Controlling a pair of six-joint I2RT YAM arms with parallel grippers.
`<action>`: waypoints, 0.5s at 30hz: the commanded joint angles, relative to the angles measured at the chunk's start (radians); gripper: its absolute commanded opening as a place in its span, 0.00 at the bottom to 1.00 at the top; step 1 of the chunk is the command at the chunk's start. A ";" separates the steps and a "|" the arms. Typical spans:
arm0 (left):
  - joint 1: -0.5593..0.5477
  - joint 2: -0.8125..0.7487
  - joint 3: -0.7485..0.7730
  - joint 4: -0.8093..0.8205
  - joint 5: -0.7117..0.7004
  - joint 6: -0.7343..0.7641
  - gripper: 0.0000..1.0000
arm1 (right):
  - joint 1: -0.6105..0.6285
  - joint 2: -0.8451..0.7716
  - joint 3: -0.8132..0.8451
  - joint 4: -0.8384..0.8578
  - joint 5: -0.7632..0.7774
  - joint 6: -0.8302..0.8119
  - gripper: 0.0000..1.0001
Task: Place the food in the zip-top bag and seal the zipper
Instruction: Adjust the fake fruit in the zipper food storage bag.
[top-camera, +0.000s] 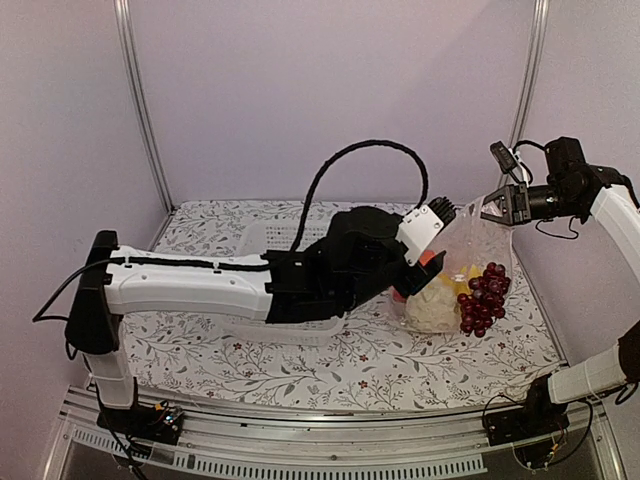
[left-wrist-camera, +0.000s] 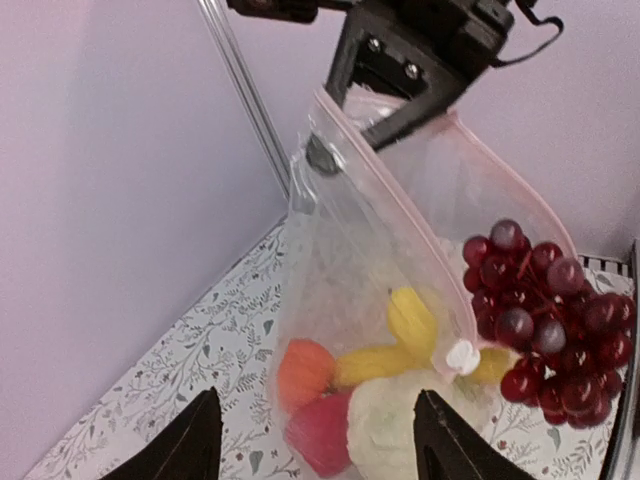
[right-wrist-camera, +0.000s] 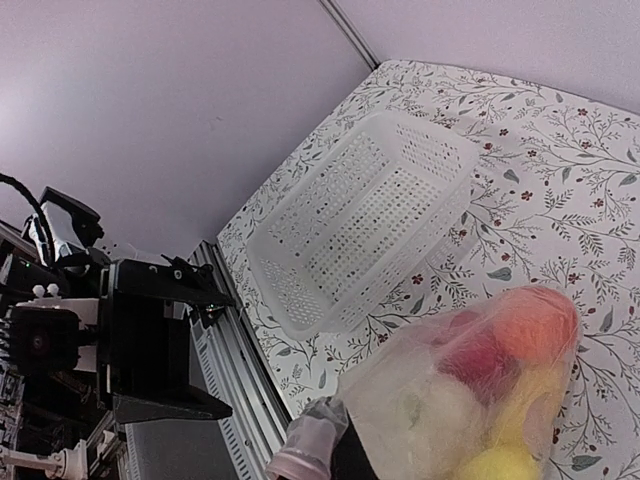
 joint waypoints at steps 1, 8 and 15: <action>-0.009 -0.147 -0.281 0.109 0.243 -0.157 0.65 | -0.006 -0.014 -0.011 0.049 -0.028 0.008 0.00; -0.060 -0.115 -0.495 0.310 0.357 -0.257 0.65 | -0.007 -0.018 -0.018 0.071 -0.027 0.016 0.00; -0.051 0.027 -0.424 0.412 0.307 -0.402 0.60 | -0.007 -0.027 -0.055 0.084 -0.024 0.011 0.00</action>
